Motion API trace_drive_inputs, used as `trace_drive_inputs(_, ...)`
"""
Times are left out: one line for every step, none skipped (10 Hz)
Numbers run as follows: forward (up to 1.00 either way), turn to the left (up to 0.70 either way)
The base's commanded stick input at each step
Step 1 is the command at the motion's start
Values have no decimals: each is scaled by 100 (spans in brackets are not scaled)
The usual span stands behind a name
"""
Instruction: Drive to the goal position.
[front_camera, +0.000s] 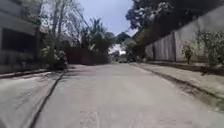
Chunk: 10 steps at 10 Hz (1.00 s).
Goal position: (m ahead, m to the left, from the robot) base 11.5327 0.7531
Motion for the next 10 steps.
trace_drive_inputs(100,1)
trace_drive_inputs(100,1)
trace_drive_inputs(100,1)
trace_drive_inputs(100,1)
trace_drive_inputs(100,-12)
trace_drive_inputs(100,-39)
trace_drive_inputs(100,-39)
trace_drive_inputs(100,-39)
trace_drive_inputs(100,-32)
trace_drive_inputs(100,-2)
